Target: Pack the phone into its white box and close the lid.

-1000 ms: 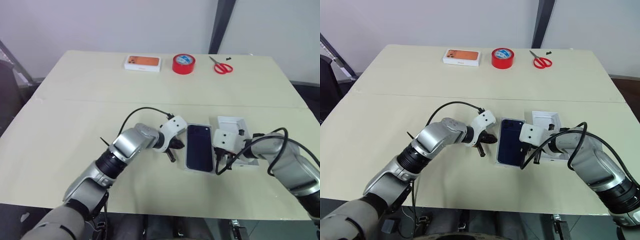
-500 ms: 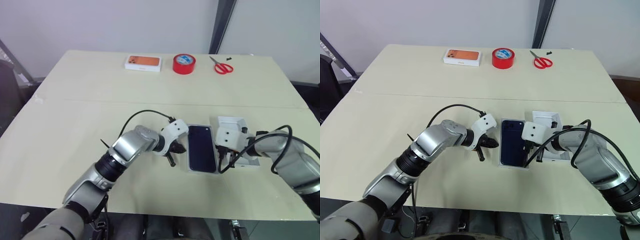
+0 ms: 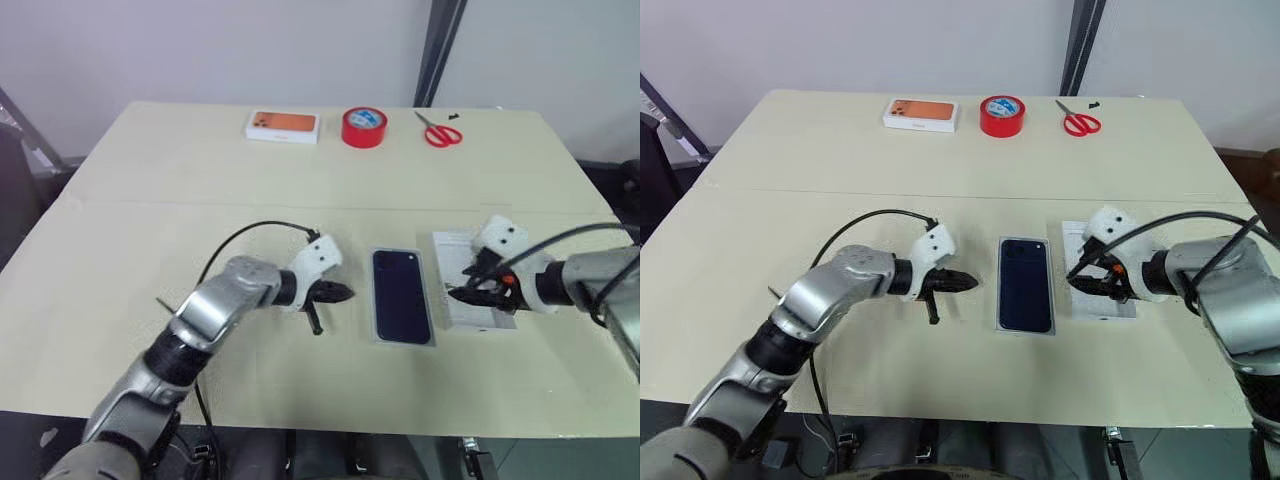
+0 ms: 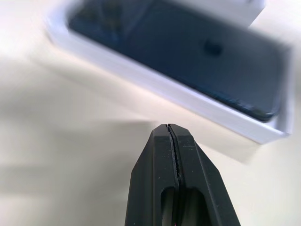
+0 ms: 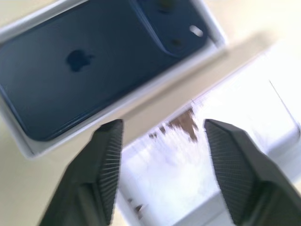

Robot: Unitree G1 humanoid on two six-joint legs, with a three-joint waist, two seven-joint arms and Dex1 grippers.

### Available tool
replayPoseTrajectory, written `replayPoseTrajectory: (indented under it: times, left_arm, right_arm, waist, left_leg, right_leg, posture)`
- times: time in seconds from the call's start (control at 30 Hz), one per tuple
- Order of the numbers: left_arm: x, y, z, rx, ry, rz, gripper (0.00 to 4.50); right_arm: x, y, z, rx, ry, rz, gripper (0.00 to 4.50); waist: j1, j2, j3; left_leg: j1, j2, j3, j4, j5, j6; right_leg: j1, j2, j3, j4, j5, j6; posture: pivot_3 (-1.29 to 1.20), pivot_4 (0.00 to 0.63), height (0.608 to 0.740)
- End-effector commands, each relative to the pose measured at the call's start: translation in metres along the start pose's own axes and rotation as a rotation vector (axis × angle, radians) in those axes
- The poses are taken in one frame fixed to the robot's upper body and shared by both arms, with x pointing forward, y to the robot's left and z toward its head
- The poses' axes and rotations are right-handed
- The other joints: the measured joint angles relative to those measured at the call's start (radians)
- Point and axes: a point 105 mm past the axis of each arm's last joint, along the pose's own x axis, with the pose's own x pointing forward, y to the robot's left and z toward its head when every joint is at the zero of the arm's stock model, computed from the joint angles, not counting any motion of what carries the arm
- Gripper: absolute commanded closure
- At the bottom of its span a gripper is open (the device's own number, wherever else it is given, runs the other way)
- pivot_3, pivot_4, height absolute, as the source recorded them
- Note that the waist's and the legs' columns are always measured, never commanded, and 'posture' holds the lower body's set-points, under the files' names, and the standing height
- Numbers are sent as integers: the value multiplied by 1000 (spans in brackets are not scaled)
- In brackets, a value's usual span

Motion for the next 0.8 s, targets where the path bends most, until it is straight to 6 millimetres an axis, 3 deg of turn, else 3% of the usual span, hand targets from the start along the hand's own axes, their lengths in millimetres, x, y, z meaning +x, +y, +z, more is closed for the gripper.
replayPoseTrajectory:
  times: [0.03, 0.37, 0.8]
  left_arm:
    - [-17, -15, 22, 164, -164, -50, 4500]
    - [-33, -23, 5, 174, -176, -89, 4500]
    - [-36, -24, 2, 144, -174, -85, 4500]
  right_arm:
    - [2, -2, -3, 190, 10, -59, 1829]
    - [28, 0, -9, 312, -21, -129, 1829]
    - [16, -14, 2, 393, -93, -140, 1829]
  waist:
    - [4, 1, 0]
    - [6, 2, 0]
    - [2, 2, 0]
  left_leg:
    - [0, 0, 0, 0, 0, 0]
    - [-1, -1, 1, -1, -1, 1]
    - [-1, -1, 1, -1, -1, 1]
  right_leg:
    - [0, 0, 0, 0, 0, 0]
    - [-1, -2, 0, -2, 0, 0]
    - [0, -1, 0, -1, 0, 0]
  posture:
    - [0, 150, 729]
    - [0, 150, 729]
    - [0, 150, 729]
